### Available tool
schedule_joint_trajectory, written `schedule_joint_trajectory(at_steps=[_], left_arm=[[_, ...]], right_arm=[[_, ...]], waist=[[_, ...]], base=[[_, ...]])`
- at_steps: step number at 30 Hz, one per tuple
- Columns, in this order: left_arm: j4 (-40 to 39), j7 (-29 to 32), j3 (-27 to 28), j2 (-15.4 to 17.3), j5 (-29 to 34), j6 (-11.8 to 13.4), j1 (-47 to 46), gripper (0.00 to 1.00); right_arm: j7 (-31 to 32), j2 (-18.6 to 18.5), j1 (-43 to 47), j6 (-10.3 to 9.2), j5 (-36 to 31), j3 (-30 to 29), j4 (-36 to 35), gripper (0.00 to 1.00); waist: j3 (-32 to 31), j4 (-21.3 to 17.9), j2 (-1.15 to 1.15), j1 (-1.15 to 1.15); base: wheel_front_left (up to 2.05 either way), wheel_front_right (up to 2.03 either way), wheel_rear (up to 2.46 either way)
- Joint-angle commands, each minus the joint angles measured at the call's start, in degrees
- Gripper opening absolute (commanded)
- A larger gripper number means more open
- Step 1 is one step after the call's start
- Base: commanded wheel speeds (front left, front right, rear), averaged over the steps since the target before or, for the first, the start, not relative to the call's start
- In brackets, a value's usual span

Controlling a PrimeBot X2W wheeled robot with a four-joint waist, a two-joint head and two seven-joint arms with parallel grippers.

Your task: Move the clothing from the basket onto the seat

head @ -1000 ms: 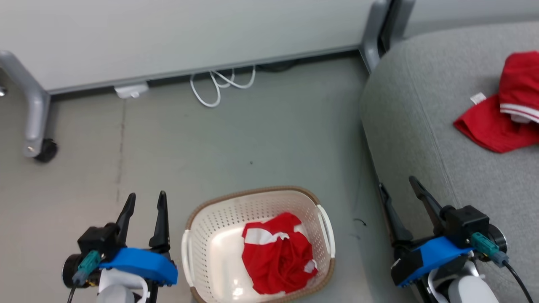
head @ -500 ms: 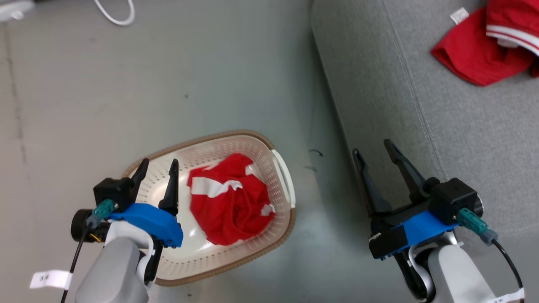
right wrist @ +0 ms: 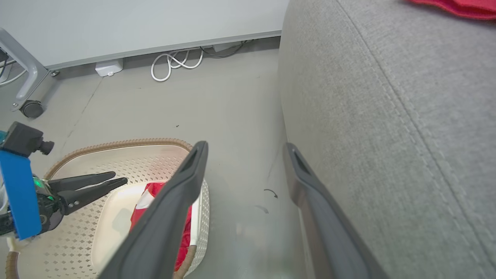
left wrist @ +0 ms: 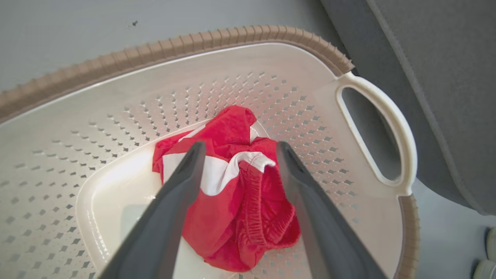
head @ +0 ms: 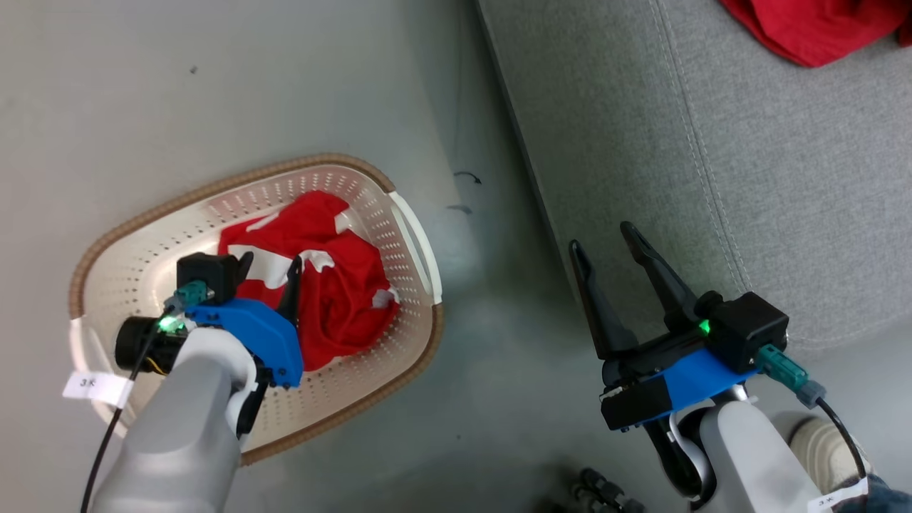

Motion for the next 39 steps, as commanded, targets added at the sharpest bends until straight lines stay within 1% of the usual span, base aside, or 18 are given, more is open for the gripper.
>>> schedule_joint_trajectory(at_steps=[1, 5, 10, 16, 19, 26, 31, 39], left_arm=[[1.35, 0.37, -0.46, 0.73, 0.70, 0.17, -2.31, 1.00], [4.45, 1.63, -1.33, 0.90, 1.56, 1.19, -4.39, 1.00], [6.53, 2.43, -2.47, 0.49, 1.87, 0.83, -6.37, 1.00], [8.26, 2.64, -3.93, 1.22, 2.08, 0.44, -7.67, 1.00], [8.79, 2.73, -4.81, 1.16, 2.49, 0.28, -8.21, 1.00], [11.25, 5.30, -6.78, 1.08, 3.48, 0.34, -9.49, 1.00], [13.18, 6.74, -7.87, 0.66, 4.18, 2.48, -10.27, 1.00], [14.44, 7.32, -8.41, 0.09, 3.86, 3.23, -11.47, 1.00]], right_arm=[[-0.64, 0.08, -1.23, 0.03, 0.69, 0.56, 0.19, 1.00], [-1.28, 0.08, -1.86, 0.03, 1.70, 1.64, 0.63, 1.00], [-1.93, 0.07, -2.82, 0.03, 2.83, 2.62, 1.38, 1.00], [-2.45, 0.07, -4.05, 0.03, 4.62, 4.31, 1.90, 1.00], [-2.64, 0.06, -4.05, 0.03, 5.11, 4.16, 2.17, 1.00], [-2.69, 0.06, -2.53, 0.03, 5.71, 3.38, 1.62, 1.00], [-2.71, 0.07, -1.09, 0.03, 5.95, 2.65, 0.16, 1.00], [-2.72, 0.07, 0.03, 0.03, 6.12, 2.25, -1.07, 1.00]], waist=[[2.63, -1.60, 0.00, -0.01], [4.82, -2.35, 0.00, -0.01], [6.68, -2.81, 0.00, -0.01], [8.11, -4.12, 0.00, -0.01], [8.63, -4.58, 0.00, -0.01], [9.03, -4.81, 0.00, -0.01], [9.42, -4.68, 0.00, -0.01], [10.13, -4.28, 0.00, -0.01]], base=[[0.00, 0.00, 0.00], [0.00, 0.00, 0.00], [0.00, 0.00, 0.00], [0.00, 0.00, 0.00], [0.00, 0.00, 0.00], [0.00, 0.00, 0.00], [0.00, 0.00, 0.00], [0.00, 0.00, 0.00]])
